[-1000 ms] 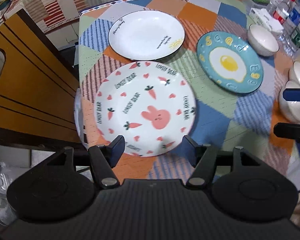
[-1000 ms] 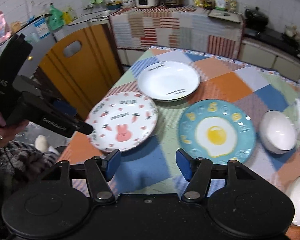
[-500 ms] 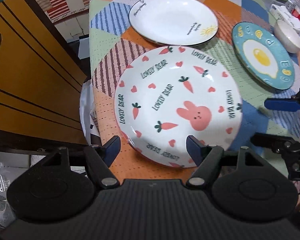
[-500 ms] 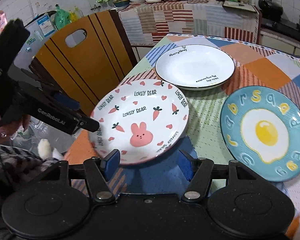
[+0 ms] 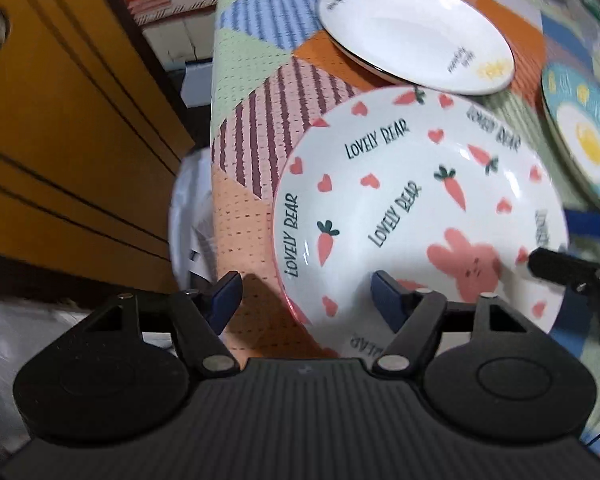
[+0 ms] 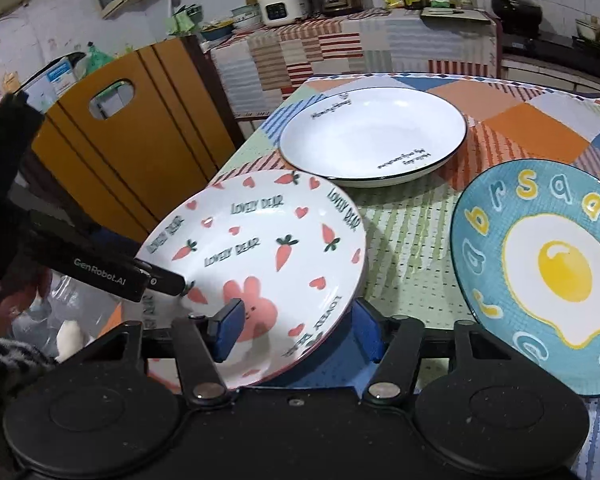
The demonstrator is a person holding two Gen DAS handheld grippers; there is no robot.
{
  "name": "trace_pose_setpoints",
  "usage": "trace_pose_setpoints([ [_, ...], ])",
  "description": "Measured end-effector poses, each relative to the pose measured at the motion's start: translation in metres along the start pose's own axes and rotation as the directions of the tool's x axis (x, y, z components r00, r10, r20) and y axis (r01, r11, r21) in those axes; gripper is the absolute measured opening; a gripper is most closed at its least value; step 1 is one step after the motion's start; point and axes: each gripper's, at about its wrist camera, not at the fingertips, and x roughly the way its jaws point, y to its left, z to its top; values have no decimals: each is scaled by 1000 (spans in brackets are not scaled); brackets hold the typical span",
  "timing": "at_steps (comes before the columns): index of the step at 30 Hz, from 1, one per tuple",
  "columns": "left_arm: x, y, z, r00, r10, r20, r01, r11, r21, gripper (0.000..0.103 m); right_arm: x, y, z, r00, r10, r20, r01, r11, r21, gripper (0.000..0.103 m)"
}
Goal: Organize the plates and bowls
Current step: 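Grip the bunny plate rim with the left gripper while the right gripper grips its rim, then lift and carry the bunny plate over the blue egg plate with both grippers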
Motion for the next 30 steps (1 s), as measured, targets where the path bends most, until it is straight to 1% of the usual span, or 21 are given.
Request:
trace_pose_setpoints([
  [1,1,3,0,1000,-19,-6,19,999,-28,67,2,-3,0,1000,-6,-2,6,1000,12,52],
  [2,1,5,0,999,-35,-7,35,998,-44,61,3,-5,-1,1000,-11,-7,11,1000,22,41],
  [3,1,6,-1,999,-54,-6,53,997,-54,59,5,-8,-1,1000,-11,-13,12,999,33,31],
  [4,1,5,-1,998,-61,-3,61,997,-55,55,7,-12,-2,1000,-7,-27,8,999,48,25],
  [5,0,3,-2,998,-69,1,69,997,-47,47,9,-16,-3,999,12,-37,-10,997,74,20],
  [6,-1,2,-2,996,-87,4,87,995,-46,45,10,-19,-4,999,27,-36,-23,994,102,20],
  [8,-1,1,-2,996,-83,8,84,995,-60,45,12,-21,-6,998,50,-45,-43,989,144,20],
  [10,-1,2,-3,996,-84,14,85,994,-75,45,18,-24,-10,995,85,-53,-73,978,194,23],
  [11,-1,2,-3,997,-79,21,81,993,-83,45,18,-24,-11,995,87,-39,-77,976,202,24],
  [14,-3,0,-6,997,-66,37,69,993,-96,46,19,-25,-13,994,103,-29,-96,980,174,24],
  [16,-4,-6,-6,998,-45,39,47,997,-60,45,17,-26,-13,993,113,-28,-107,981,164,22],
  [19,-12,-14,-9,999,-36,32,37,999,-26,44,12,-30,-13,991,125,-38,-118,982,150,22],
  [22,-25,-26,-14,999,-25,46,25,1000,8,44,3,-35,-14,987,154,-43,-146,978,149,22],
  [24,-34,-32,-18,998,-28,50,28,1000,-5,44,-7,-38,-14,986,161,-41,-154,978,141,22],
  [27,-46,-42,-21,997,-46,60,48,999,-20,44,-27,-40,-13,988,152,-29,-149,984,101,22],
  [30,-63,-58,-24,995,-52,82,52,999,-5,44,-50,-44,-11,989,147,-22,-144,985,94,22],
])
